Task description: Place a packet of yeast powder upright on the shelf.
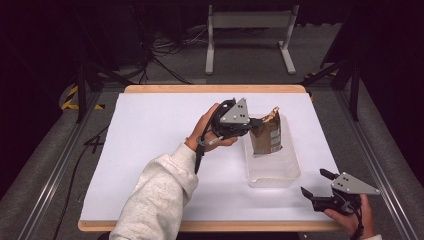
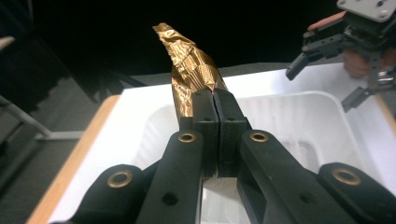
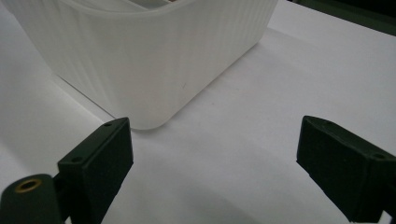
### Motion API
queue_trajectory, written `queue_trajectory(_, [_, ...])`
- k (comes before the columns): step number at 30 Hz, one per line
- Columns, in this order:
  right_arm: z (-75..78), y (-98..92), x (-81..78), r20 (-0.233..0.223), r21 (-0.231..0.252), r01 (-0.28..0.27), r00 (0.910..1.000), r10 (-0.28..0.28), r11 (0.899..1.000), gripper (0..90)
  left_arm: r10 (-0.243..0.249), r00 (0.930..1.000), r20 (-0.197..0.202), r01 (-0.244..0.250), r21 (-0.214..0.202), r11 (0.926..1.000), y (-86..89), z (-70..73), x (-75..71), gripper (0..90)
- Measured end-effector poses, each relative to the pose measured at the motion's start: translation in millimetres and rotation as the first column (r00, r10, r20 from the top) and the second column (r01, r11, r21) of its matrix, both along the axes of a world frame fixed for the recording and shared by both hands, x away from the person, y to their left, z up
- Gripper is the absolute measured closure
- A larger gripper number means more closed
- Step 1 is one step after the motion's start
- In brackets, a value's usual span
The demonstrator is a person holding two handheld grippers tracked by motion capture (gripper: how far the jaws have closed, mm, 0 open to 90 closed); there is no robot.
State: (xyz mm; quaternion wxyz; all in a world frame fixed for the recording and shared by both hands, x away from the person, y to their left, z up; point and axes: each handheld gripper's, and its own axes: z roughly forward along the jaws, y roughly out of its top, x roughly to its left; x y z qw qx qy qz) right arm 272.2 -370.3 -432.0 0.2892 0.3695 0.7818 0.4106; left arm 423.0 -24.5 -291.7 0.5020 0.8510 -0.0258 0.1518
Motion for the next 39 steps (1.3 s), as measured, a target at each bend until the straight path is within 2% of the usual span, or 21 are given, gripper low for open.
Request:
queue_trajectory(2, [-0.1,0.0,0.1,-0.001,-0.001,0.0,1.0,0.0,1.0,11.4,-0.027,0.9994,-0.019,0.027,0.002,0.9996,-0.7,-1.7,1.8,89.0])
queue_trajectory(5, [0.1,0.6,0.1,-0.001,-0.003,-0.001,1.0,0.001,1.0,11.4,-0.03,0.9994,-0.016,0.031,0.014,0.9994,-10.2,-7.3,2.9,88.8])
queue_trajectory(6, [0.0,0.7,0.2,0.0,-0.007,-0.002,1.0,0.002,1.0,11.4,-0.013,0.9999,-0.008,0.013,0.016,0.9998,-14.3,-8.8,2.4,88.7])
queue_trajectory(7, [-0.4,1.2,0.2,-0.005,-0.007,-0.003,1.0,0.002,1.0,11.4,-0.021,0.9997,-0.015,0.021,-0.012,0.9997,-18.0,-9.4,2.8,88.5])
queue_trajectory(9, [-0.5,1.2,0.3,-0.006,-0.009,-0.004,1.0,0.004,1.0,11.4,-0.028,0.9992,-0.028,0.027,-0.023,0.9994,-19.0,-9.7,3.2,88.3])
queue_trajectory(11, [-0.6,0.8,-0.3,-0.006,-0.008,-0.006,1.0,0.006,1.0,11.4,-0.006,0.9998,-0.018,0.006,-0.029,0.9996,-17.6,-8.8,4.8,87.4])
queue_trajectory(14, [-0.5,-0.8,-0.1,-0.007,-0.003,-0.001,1.0,0.001,1.0,11.4,-0.003,0.9993,-0.039,0.001,-0.044,0.999,-20.3,-11.8,6.6,85.4])
queue_trajectory(16, [-0.2,0.0,-0.3,-0.005,-0.003,-0.002,1.0,0.002,1.0,11.4,-0.027,0.9985,-0.048,0.024,-0.064,0.9977,-23.1,-13.4,6.7,86.0])
queue_trajectory(18, [-0.1,1.2,-0.6,-0.006,-0.009,-0.005,1.0,0.005,1.0,11.4,-0.019,0.9988,-0.046,0.016,-0.079,0.9967,-27.3,-13.9,6.4,85.1])
queue_trajectory(19, [-0.3,2.0,0.1,-0.009,-0.008,-0.004,0.9999,0.004,1.0,11.4,-0.018,0.9985,-0.052,0.013,-0.097,0.9952,-29.0,-14.2,6.2,76.7])
queue_trajectory(24, [-0.3,2.5,-0.2,-0.012,-0.011,-0.001,0.9999,0.001,1.0,11.5,-0.024,0.9947,-0.1,0.008,-0.162,0.9868,-32.1,-20.2,7.1,74.6])
queue_trajectory(26, [-0.7,2.2,-0.1,-0.015,-0.008,-0.001,0.9999,0.001,1.0,11.5,-0.015,0.9903,-0.138,-0.01,-0.181,0.9834,-33.2,-25.4,9.3,63.3])
queue_trajectory(28, [-0.8,2.4,-0.4,-0.014,-0.01,-0.002,0.9999,0.002,1.0,11.5,0.002,0.9894,-0.146,-0.03,-0.192,0.9809,-33.3,-31.2,9.7,63.7])
queue_trajectory(29, [-0.7,2.6,-0.5,-0.015,-0.01,-0.002,0.9999,0.002,1.0,11.5,-0.017,0.9879,-0.154,-0.016,-0.211,0.9774,-30.5,-32.4,10.3,71.3])
queue_trajectory(30, [-0.7,2.7,-0.5,-0.015,-0.009,-0.002,0.9999,0.002,1.0,11.5,-0.014,0.9868,-0.161,-0.022,-0.219,0.9754,-28.9,-33.1,10.7,83.3])
queue_trajectory(31, [-0.7,2.7,-0.4,-0.014,-0.01,-0.003,0.9999,0.003,1.0,11.5,0.006,0.987,-0.161,-0.04,-0.212,0.9765,-28.6,-33.7,10.8,86.5])
queue_trajectory(33, [-0.9,2.8,-0.1,-0.019,-0.006,-0.004,0.9998,0.004,1.0,11.5,0.004,0.9874,-0.158,-0.036,-0.199,0.9793,-26.5,-31.8,10.8,89.2])
queue_trajectory(34, [-0.9,2.8,0.0,-0.019,-0.007,-0.002,0.9998,0.001,1.0,11.5,-0.024,0.9863,-0.163,-0.008,-0.195,0.9808,-25.7,-30.9,10.5,89.7])
queue_trajectory(36, [-0.8,2.8,0.0,-0.017,-0.006,-0.002,0.9999,0.002,1.0,11.5,0.014,0.9905,-0.136,-0.039,-0.184,0.9822,-24.9,-28.0,8.5,90.0])
queue_trajectory(38, [-0.7,2.5,0.0,-0.019,-0.004,-0.001,0.9998,0.001,1.0,11.6,0.004,0.9905,-0.137,-0.03,-0.187,0.9819,-21.3,-22.2,9.0,90.0])
queue_trajectory(39, [-0.8,2.4,-0.2,-0.019,-0.004,-0.002,0.9998,0.002,1.0,11.6,0.015,0.9912,-0.131,-0.04,-0.187,0.9816,-18.5,-18.3,9.4,90.0])
